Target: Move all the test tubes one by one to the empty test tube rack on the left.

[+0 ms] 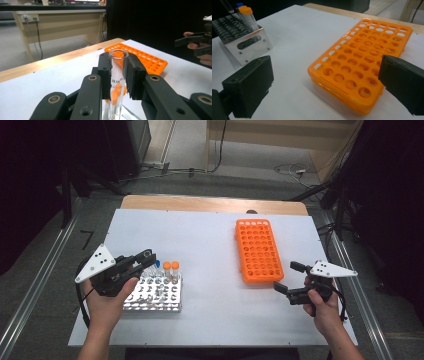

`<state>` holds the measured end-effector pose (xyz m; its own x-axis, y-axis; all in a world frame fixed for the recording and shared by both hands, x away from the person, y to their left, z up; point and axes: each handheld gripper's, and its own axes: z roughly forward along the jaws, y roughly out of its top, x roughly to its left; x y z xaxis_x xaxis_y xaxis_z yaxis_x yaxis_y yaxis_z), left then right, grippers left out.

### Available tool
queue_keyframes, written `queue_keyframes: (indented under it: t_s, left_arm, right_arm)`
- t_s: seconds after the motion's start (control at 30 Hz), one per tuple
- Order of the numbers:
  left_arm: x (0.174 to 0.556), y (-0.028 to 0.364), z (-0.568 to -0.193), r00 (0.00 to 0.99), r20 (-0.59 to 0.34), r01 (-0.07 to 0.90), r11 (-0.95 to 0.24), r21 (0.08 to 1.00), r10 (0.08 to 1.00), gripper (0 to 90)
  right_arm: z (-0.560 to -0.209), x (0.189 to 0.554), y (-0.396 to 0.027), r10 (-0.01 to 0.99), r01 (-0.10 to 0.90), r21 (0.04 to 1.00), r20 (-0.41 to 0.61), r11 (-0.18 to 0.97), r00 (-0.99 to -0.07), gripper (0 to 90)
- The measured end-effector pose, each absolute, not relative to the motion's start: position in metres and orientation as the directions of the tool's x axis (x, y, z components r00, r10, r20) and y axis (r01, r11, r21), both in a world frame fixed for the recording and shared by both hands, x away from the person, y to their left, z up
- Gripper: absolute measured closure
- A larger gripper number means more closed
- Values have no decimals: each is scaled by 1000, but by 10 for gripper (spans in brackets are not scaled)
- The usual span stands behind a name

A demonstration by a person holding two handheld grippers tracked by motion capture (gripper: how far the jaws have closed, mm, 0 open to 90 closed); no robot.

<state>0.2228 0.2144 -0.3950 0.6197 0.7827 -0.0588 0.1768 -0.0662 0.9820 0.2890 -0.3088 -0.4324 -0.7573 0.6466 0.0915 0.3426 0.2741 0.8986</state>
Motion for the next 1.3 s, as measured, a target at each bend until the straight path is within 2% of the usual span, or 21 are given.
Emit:
queue_keyframes:
  t_s: [0.53, 1.3]
  left_arm:
    - [219, 252, -400, 538, -83, 177, -16, 984, 839, 762]
    - [232, 261, -430, 429, -93, 257, -23, 966, 899, 762]
  right_arm:
    - [-445, 292, -338, 692, 352, 906, 99, 235, -715, 0]
    - [-452, 294, -335, 682, 372, 892, 104, 258, -724, 0]
